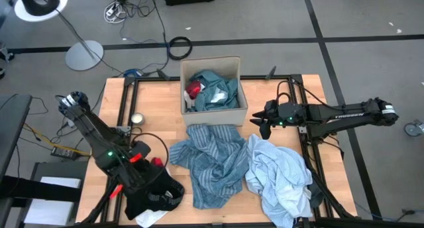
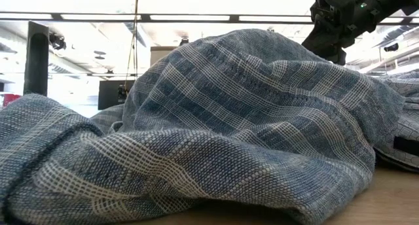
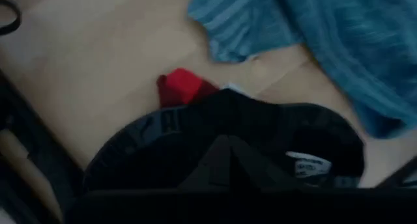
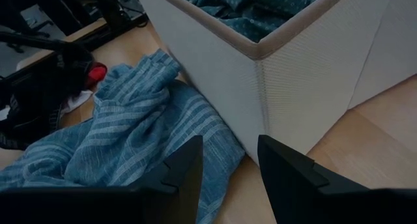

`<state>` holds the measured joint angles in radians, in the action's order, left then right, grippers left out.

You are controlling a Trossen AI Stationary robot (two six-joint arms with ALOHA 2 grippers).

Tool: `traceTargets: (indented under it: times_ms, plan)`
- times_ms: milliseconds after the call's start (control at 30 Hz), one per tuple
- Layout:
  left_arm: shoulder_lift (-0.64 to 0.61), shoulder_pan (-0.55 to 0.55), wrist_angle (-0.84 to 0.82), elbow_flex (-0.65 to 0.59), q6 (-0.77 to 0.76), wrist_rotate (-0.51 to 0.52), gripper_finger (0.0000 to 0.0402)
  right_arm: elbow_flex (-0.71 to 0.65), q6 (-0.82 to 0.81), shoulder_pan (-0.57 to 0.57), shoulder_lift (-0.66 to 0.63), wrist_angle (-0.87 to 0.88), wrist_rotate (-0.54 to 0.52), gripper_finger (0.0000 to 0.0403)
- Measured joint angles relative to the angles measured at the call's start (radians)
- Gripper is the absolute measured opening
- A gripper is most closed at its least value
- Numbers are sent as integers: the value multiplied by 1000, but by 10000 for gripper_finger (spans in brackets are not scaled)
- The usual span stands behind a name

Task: Sort clothes
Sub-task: Put the black boxer into the laundry bin

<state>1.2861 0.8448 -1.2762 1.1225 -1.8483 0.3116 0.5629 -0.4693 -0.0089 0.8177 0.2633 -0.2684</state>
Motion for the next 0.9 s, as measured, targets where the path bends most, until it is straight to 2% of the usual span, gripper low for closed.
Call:
traceTargets:
  times_ms: [167, 367, 600, 733, 900]
  plan:
    - [29, 2, 87, -34, 41, 31, 16, 0, 0, 0, 0, 0, 0, 148]
    - [51, 2, 225, -152, 41, -15, 59, 0, 3, 0, 0, 0, 0, 148]
    - [49, 2, 461, -290, 16, -63, 109, 0, 9, 0, 0, 0, 2, 148]
    - [49, 2, 535, -350, -1, -63, 115, 0, 9, 0, 0, 0, 1, 148]
    - [50, 0, 556, -417, -103, -75, 104, 0, 9, 0, 0, 0, 1, 148]
